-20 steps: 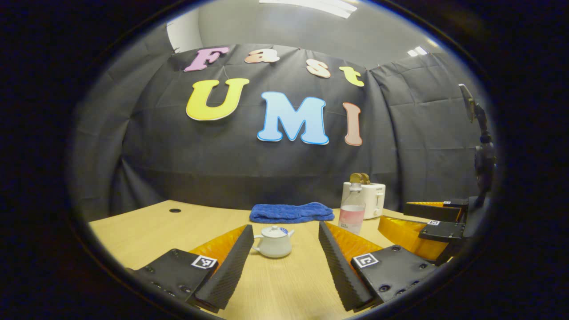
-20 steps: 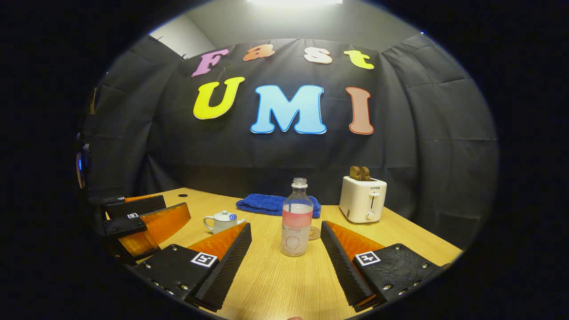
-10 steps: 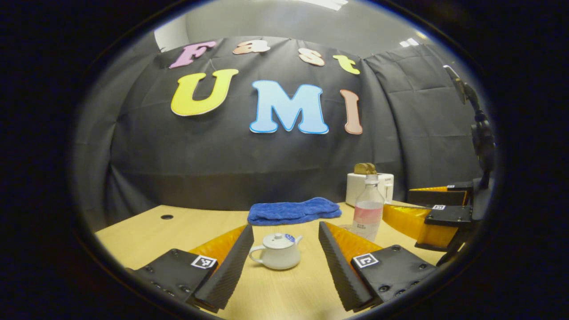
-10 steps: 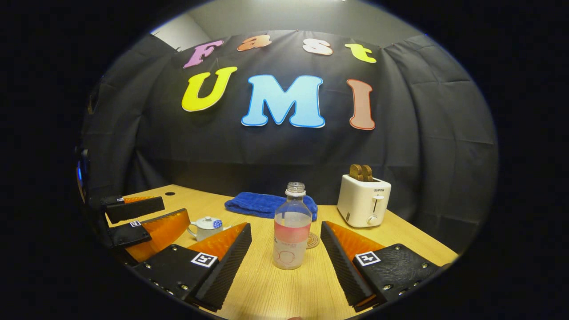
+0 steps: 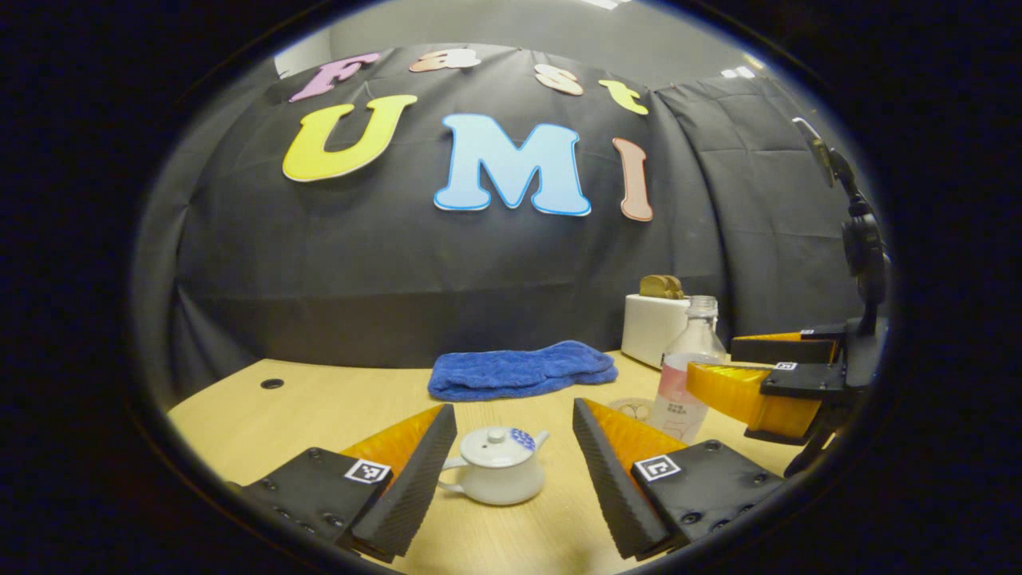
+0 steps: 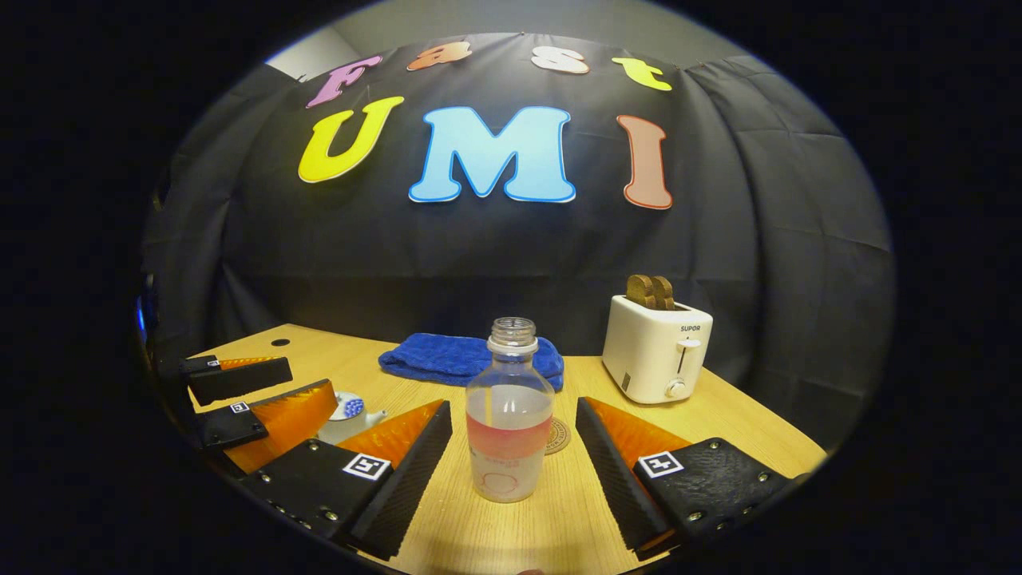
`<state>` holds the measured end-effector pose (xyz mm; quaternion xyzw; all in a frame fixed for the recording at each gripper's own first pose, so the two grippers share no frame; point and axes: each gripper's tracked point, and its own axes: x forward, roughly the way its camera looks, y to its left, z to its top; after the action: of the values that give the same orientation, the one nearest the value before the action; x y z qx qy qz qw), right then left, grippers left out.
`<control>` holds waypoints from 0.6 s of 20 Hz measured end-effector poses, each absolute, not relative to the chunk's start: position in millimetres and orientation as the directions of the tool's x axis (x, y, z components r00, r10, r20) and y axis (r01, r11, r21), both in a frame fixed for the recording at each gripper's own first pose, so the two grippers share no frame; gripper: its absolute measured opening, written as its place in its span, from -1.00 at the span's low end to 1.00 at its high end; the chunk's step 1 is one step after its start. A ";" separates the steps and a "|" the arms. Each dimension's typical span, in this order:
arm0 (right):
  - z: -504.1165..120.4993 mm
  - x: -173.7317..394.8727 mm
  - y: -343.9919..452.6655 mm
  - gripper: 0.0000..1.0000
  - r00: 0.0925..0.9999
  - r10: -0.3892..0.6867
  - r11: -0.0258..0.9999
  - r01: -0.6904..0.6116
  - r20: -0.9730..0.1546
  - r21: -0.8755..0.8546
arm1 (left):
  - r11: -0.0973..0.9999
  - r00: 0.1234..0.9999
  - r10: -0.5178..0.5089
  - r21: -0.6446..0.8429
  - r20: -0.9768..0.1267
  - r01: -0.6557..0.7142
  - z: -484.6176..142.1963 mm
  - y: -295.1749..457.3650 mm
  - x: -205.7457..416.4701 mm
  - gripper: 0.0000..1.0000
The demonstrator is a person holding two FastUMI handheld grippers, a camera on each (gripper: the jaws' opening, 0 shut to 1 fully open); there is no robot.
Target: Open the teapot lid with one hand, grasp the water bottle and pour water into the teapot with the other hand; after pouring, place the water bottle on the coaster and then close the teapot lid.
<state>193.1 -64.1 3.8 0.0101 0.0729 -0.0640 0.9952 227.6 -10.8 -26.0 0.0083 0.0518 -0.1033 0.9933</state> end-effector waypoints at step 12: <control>-35.2 224.7 -68.0 0.94 0.966 -0.120 0.991 0.130 -0.230 0.027 | 0.974 0.962 -0.221 0.016 -0.163 0.226 -58.9 -11.6 278.2 0.93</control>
<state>224.7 -68.0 -35.2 0.0210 0.1145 -0.0631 0.9912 278.2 -11.6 -58.9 0.0172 0.0803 -0.1130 0.9902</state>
